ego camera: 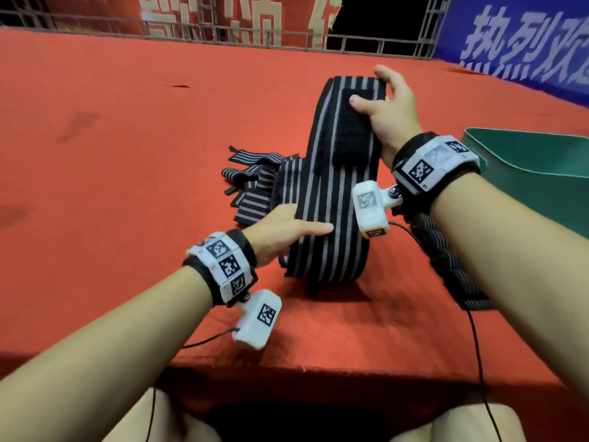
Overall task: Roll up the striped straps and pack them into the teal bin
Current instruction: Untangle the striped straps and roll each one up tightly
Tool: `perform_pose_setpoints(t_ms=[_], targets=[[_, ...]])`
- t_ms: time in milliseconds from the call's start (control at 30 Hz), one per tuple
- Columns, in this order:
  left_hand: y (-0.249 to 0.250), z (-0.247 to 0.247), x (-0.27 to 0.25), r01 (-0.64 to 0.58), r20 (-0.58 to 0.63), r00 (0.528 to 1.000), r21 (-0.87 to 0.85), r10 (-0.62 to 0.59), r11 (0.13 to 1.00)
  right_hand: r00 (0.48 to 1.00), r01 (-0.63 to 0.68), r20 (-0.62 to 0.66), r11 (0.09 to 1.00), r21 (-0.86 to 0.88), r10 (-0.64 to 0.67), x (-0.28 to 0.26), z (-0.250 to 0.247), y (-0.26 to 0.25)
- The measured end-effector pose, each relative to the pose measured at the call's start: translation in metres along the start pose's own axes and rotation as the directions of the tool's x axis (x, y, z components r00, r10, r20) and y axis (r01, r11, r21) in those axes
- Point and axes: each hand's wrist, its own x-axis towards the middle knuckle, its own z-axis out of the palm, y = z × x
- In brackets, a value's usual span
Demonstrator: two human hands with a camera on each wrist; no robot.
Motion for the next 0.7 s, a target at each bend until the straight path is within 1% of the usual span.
perform_pose_setpoints(t_ms=[100,233,367,433,533,600,667,700], targets=[[-0.011,0.006,-0.001,0.099,0.072,0.993,-0.115,-0.091,0.989,0.999,-0.016,-0.029,0.998,-0.067,0.015,0.012,-0.008,0.012],[-0.002,0.013,-0.009,0.197,0.121,0.977,-0.217,-0.173,0.956,0.997,-0.049,-0.068,0.999,-0.015,0.048,0.021,-0.017,0.025],[-0.008,0.014,-0.014,0.181,0.216,0.964,-0.108,-0.154,0.978,0.989,-0.062,-0.127,0.995,0.076,0.072,0.025,-0.023,0.029],[-0.016,0.014,-0.013,0.199,0.228,0.957,-0.075,-0.178,0.977,0.988,-0.069,-0.130,0.994,0.081,0.079,0.025,-0.026,0.030],[-0.026,0.012,-0.008,0.233,0.220,0.953,-0.088,-0.209,0.968,0.990,-0.073,-0.120,0.995,0.064,0.080,0.021,-0.027,0.033],[-0.028,0.008,-0.005,0.252,0.227,0.946,-0.065,-0.232,0.965,0.992,-0.074,-0.098,0.993,0.090,0.083,0.016,-0.027,0.032],[-0.028,0.002,-0.002,0.241,0.288,0.929,0.009,-0.234,0.970,0.992,-0.104,-0.051,0.977,0.187,0.116,0.008,-0.025,0.028],[-0.024,0.000,0.000,0.221,0.286,0.932,0.032,-0.221,0.975,0.991,-0.124,-0.016,0.963,0.239,0.132,0.002,-0.024,0.025]])
